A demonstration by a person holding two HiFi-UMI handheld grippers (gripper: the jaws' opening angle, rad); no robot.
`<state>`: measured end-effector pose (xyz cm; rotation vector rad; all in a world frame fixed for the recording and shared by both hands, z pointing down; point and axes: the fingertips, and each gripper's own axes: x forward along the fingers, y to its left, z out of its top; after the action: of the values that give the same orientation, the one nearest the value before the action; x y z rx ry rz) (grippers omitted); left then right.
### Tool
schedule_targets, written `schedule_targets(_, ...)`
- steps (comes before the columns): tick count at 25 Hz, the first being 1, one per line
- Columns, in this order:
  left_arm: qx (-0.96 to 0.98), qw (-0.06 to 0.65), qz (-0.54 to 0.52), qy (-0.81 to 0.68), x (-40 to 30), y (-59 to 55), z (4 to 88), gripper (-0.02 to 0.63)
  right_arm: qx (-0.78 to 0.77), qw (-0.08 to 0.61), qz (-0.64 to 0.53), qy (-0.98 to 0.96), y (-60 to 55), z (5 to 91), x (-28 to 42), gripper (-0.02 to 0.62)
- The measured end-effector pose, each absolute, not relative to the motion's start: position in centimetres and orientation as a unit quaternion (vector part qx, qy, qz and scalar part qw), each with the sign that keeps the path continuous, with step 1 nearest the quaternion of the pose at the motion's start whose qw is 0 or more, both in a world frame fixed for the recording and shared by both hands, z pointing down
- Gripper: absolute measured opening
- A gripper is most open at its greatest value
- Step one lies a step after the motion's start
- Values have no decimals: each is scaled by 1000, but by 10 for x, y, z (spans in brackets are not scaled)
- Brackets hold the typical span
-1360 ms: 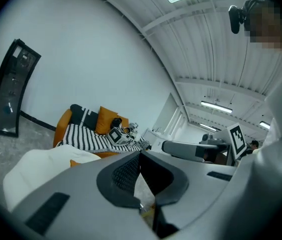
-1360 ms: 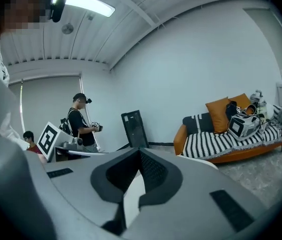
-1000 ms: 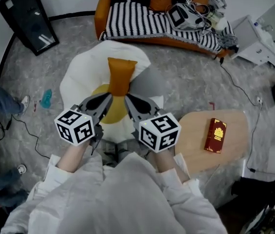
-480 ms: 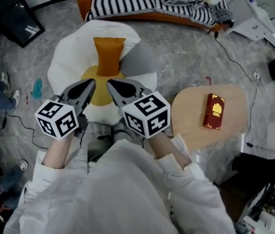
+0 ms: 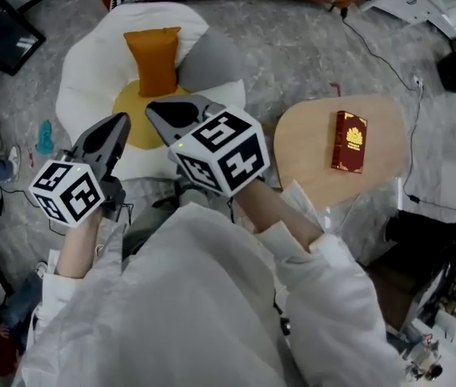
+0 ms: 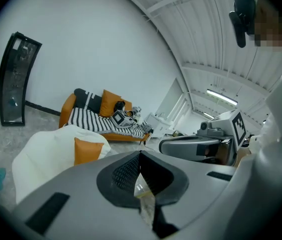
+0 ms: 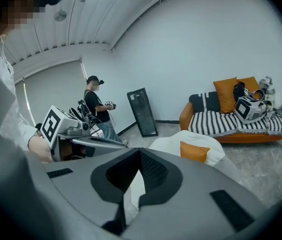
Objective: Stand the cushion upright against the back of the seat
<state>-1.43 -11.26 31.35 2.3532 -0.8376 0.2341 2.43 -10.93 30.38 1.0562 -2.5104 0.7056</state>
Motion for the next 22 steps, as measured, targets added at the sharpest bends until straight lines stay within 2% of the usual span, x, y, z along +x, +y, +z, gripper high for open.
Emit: schedule_targets(22,882,325,113,-321,-30,-87,324,6,368,213,219,-878,-90,301,22,12)
